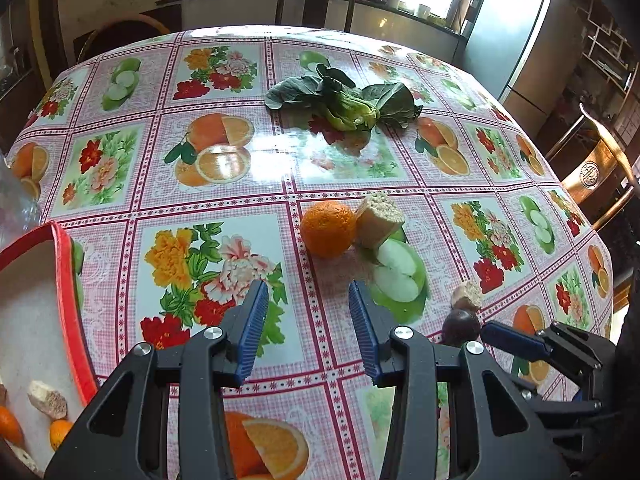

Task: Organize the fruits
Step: 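Move both open tools back toward the orange and dark plum, then grasp the orange with the left tool while the right grasps the dark plum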

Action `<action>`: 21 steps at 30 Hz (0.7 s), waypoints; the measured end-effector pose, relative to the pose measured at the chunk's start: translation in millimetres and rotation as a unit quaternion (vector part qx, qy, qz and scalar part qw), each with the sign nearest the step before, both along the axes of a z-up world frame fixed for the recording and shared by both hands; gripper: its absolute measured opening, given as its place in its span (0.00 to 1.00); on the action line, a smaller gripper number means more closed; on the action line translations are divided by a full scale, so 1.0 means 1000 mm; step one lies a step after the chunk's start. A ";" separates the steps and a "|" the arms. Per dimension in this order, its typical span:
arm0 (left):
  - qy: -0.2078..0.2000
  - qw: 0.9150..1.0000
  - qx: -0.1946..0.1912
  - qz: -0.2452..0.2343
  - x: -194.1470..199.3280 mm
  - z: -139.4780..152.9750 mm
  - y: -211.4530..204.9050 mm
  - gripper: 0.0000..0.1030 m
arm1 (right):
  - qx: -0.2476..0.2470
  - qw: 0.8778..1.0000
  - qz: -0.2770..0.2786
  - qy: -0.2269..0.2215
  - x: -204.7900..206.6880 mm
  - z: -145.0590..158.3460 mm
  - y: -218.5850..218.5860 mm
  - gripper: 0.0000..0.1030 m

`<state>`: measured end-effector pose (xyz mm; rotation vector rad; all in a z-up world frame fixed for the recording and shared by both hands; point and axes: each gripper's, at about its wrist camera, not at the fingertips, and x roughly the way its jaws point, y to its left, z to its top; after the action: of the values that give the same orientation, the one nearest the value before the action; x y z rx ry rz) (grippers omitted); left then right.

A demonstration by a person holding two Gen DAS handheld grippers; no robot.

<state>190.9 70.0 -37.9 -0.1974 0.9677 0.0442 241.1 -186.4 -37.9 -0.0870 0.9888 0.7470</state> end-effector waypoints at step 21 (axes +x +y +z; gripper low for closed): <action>-0.020 0.999 0.000 -0.032 0.030 -0.010 -0.017 0.29 | 0.037 0.999 -0.014 -0.004 -0.006 0.006 -0.026 0.25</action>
<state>220.5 53.3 -47.8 -0.1661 0.9330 -0.0191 235.2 -212.0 -32.3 -0.0118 0.9524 0.7561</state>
